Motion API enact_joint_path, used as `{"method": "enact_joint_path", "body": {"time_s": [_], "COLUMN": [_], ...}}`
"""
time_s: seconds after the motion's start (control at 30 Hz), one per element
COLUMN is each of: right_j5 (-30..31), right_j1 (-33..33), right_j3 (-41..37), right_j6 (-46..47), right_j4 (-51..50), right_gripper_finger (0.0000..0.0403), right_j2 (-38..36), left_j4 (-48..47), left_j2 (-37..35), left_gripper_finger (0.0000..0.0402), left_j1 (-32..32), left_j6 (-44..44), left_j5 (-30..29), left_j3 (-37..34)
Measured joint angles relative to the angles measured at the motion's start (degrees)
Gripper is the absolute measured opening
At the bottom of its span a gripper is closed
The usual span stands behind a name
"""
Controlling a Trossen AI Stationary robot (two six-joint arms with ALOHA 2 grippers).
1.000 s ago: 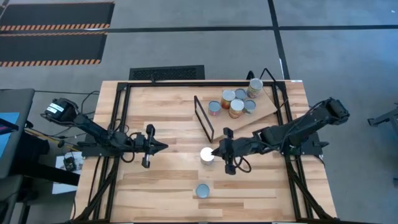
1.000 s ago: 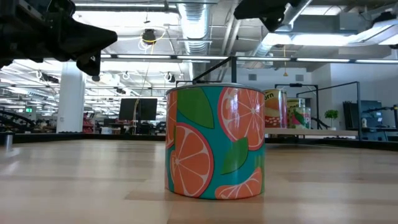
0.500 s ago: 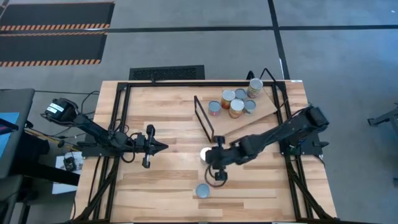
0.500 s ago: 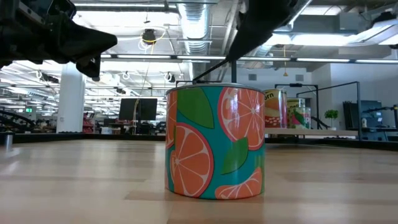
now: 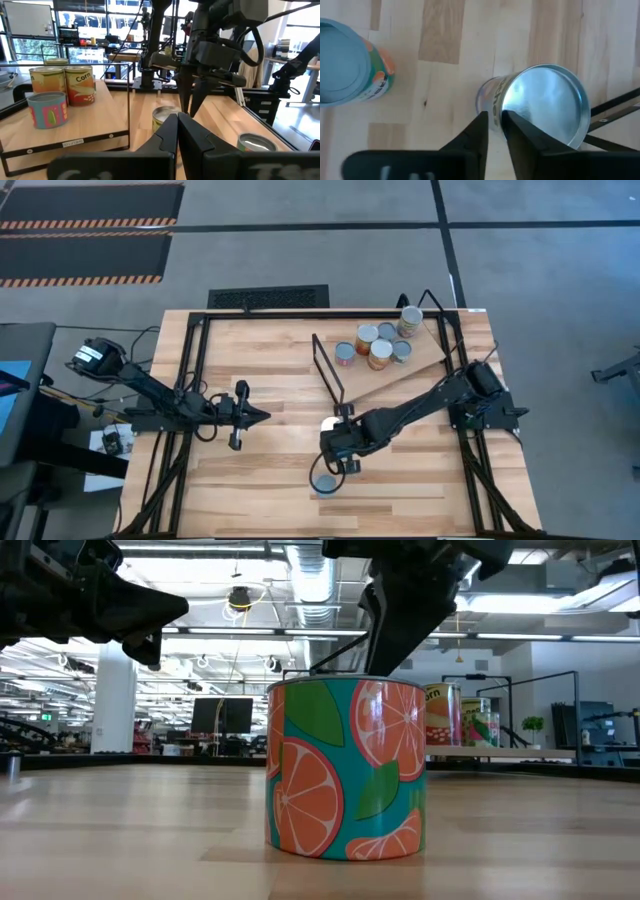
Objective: Pick and place cans onto a shelf
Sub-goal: Put the canned peaches on the shelf
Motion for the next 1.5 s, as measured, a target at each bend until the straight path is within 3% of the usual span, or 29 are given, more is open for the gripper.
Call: {"method": "enact_joint_path", "body": {"time_s": [0.27,0.6,0.77,1.03,1.23,1.5], "right_j5": [-0.25,-2.53,-2.80,-0.73,4.22,7.09], "right_j1": [-0.73,0.13,1.22,0.56,-4.35,-19.04], "right_j3": [-0.06,5.22,5.18,-1.51,-10.65,-21.14], "right_j6": [-1.49,3.11,10.18,24.24,31.81,32.22], "right_j4": [-0.34,-8.79,-16.00,-31.69,-35.87,-36.81], "right_gripper_finger": [0.0009,0.0004,0.0004,0.0003,0.0003,0.0004], "right_j2": [-0.44,-5.76,-11.16,-20.55,-30.16,-41.02], "left_j4": [-0.07,-0.10,-0.10,-0.18,-0.73,-0.86], "left_j2": [0.00,0.00,0.00,0.00,0.02,0.02], "left_gripper_finger": [0.0000,0.0000,0.0000,0.0000,0.0000,0.0000], "left_j1": [0.00,0.00,0.00,0.00,0.00,0.00], "left_j6": [0.00,-0.86,-0.87,-0.87,-1.31,-1.38], "left_j5": [-1.31,-1.33,-1.31,-1.31,-1.30,-1.37], "left_j3": [0.00,0.00,0.00,0.00,0.00,0.00]}}
